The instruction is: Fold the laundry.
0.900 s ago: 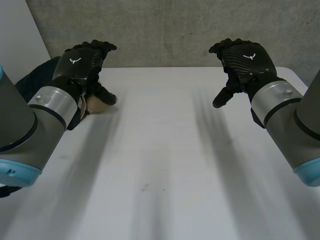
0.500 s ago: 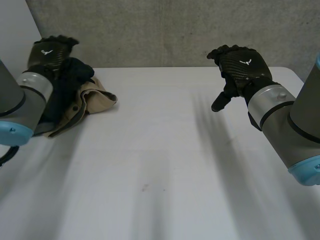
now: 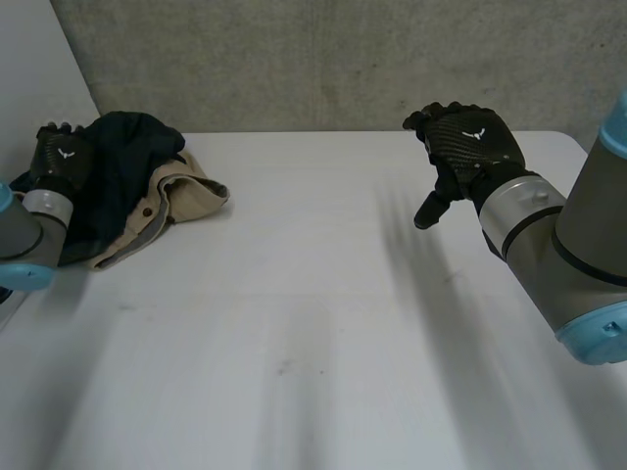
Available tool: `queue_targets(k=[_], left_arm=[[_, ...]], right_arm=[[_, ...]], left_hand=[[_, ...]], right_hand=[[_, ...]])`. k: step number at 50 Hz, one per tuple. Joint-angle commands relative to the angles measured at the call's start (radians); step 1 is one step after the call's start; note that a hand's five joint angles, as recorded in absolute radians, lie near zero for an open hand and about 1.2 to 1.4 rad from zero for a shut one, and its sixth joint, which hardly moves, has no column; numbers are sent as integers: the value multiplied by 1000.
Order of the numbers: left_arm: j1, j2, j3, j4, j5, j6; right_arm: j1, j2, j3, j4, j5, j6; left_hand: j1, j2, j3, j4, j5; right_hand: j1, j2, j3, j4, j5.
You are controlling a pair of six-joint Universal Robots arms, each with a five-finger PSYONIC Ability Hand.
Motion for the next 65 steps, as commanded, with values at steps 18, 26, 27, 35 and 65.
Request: queue_targets(k=[18, 26, 27, 35, 65], left_arm=[[-180, 513, -263, -51, 52, -493], [-361, 846, -560, -65, 162, -940], [-384, 857, -591, -62, 180, -961], [-559, 753, -705, -113, 239, -848], [-395, 912, -892, -290, 32, -632]], right_arm=[[-9, -11, -5, 2, -2, 0], [-21, -60, -11, 2, 1, 0], [-28, -61, -14, 2, 1, 0], [-72, -86, -22, 5, 1, 1], [57, 37, 22, 247, -111, -251]], left_hand=[[1021, 1035, 1045, 1041, 1043], [1021, 1035, 1045, 1041, 1043], [1021, 1035, 1045, 1041, 1043], [-196, -183, -173, -177, -174], [-176, -162, -153, -157, -154]], right_hand=[[-24, -48, -44, -61, -69], [-24, -48, -44, -61, -69], [-24, -48, -44, -61, -69], [-24, -48, -44, -61, -69], [-24, -48, -44, -61, -69]])
